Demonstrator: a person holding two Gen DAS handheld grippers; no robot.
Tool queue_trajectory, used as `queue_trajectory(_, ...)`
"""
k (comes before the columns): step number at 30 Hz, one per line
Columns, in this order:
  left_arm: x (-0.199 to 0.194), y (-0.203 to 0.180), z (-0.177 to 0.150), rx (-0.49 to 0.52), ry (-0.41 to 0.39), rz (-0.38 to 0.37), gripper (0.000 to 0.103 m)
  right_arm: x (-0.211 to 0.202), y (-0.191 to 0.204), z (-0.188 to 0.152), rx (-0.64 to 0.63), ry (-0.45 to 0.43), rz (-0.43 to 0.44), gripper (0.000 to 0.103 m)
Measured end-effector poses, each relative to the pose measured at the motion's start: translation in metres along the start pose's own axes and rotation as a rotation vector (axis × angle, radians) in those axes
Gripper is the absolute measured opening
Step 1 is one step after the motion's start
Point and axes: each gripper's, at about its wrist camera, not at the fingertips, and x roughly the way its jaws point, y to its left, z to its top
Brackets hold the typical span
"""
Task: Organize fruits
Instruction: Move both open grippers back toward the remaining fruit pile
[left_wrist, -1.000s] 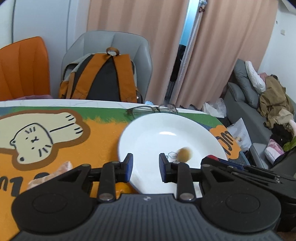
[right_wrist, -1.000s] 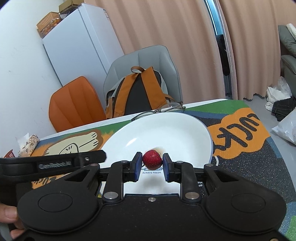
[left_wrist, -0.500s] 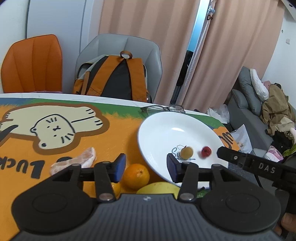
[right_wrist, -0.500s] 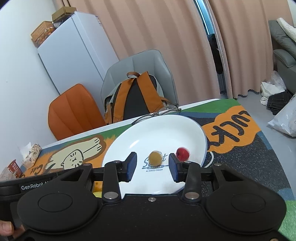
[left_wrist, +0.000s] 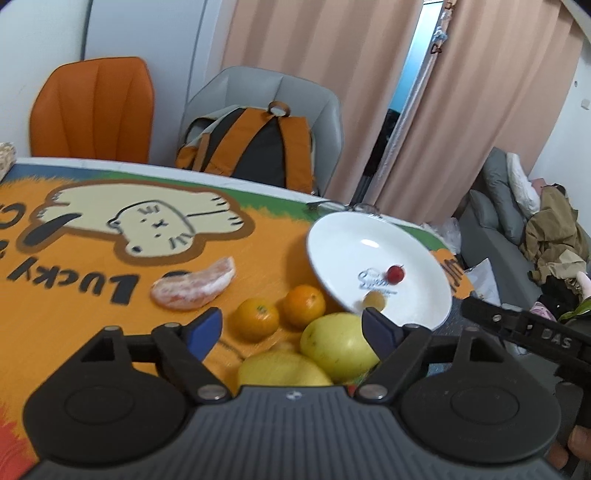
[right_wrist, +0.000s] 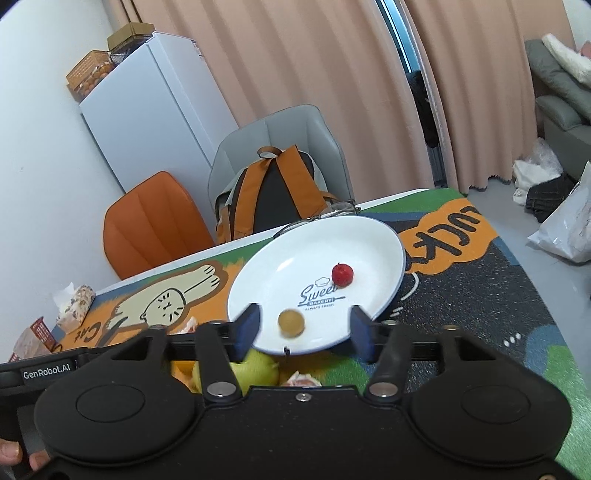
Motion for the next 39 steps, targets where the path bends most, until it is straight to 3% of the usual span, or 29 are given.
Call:
queue_trajectory(8,-0.021,0.012,-0.011,-0.022,-0.007,-0.009,0.091,-0.020,0.008,-0.010,0.008,-0.012,0.029,0.075)
queue_trajectory(19,-0.043,0.022,-0.030,-0.033,-0.023,-0.033,0.094,-0.038,0.021,-0.027,0.003,-0.016,0.074,0.095)
queue_trajectory(39,-0.058,0.057,-0.049,-0.083,-0.026,-0.043,0.094,-0.037,0.039,-0.060,-0.019,0.023,0.077,0.092)
